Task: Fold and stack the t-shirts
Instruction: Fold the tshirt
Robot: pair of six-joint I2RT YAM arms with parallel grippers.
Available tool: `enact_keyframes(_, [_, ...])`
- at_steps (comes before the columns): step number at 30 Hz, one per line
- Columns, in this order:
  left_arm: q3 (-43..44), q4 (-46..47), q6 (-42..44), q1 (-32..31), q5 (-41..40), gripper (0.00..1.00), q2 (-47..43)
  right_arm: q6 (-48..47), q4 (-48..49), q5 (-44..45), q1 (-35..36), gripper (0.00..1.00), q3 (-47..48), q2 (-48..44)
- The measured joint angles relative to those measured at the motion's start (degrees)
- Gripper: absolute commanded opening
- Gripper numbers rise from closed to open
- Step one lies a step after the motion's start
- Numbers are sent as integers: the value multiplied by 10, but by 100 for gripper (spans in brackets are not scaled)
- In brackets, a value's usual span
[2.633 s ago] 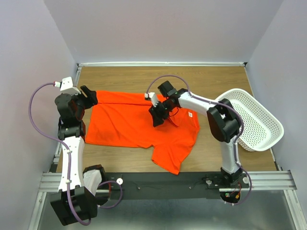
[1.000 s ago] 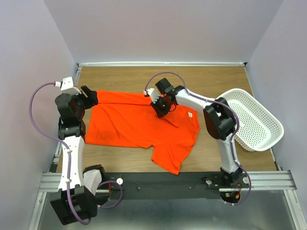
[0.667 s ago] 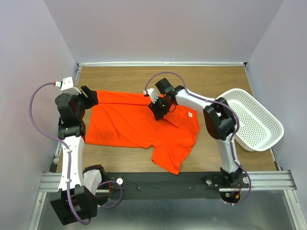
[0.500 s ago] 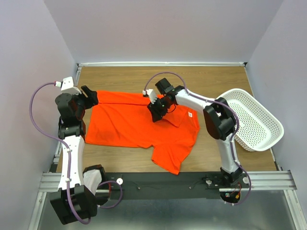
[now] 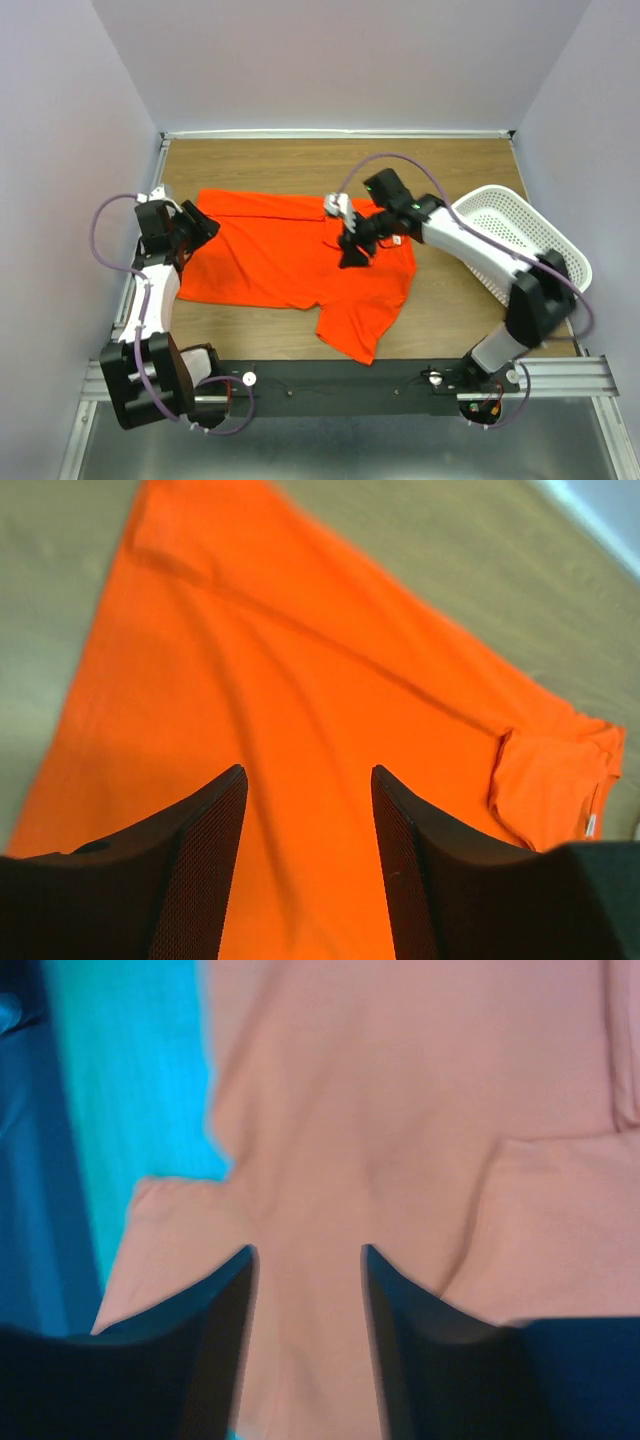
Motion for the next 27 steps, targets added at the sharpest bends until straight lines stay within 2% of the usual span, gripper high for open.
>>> enact_keyframes(2, [-14,-33,-29,2,1,61,18,-61,10,-35,0,73,-78,-90])
enact_keyframes(3, [-17,-60,-42,2,0,63,22,-93,9,-54,0,84,-112,-123])
enact_keyframes(5, [-16,-93,-58,2,-1,66,21,-163,6,-86,1,88,-184,-182])
enact_keyframes(6, [-15,-101,-61,2,-2,66,20,-205,3,-96,3,88,-234,-212])
enact_keyframes(9, [-14,-128,-64,3,-7,69,7,-276,-12,-100,7,88,-300,-237])
enact_keyframes(12, [-16,-151,-64,4,-15,70,-7,-325,-17,-100,8,87,-323,-249])
enact_keyframes(14, [-24,-163,-73,5,-19,70,-12,-353,-17,-100,9,81,-333,-272])
enact_keyframes(16, [-37,-174,-85,6,-27,69,-11,-366,-16,-101,13,75,-333,-287])
enact_keyframes(17, [-44,-181,-91,7,-31,69,-9,-370,-16,-102,16,69,-333,-290])
enact_keyframes(27, [-67,-264,-183,10,-156,65,-8,-365,-7,-104,35,66,-333,-284])
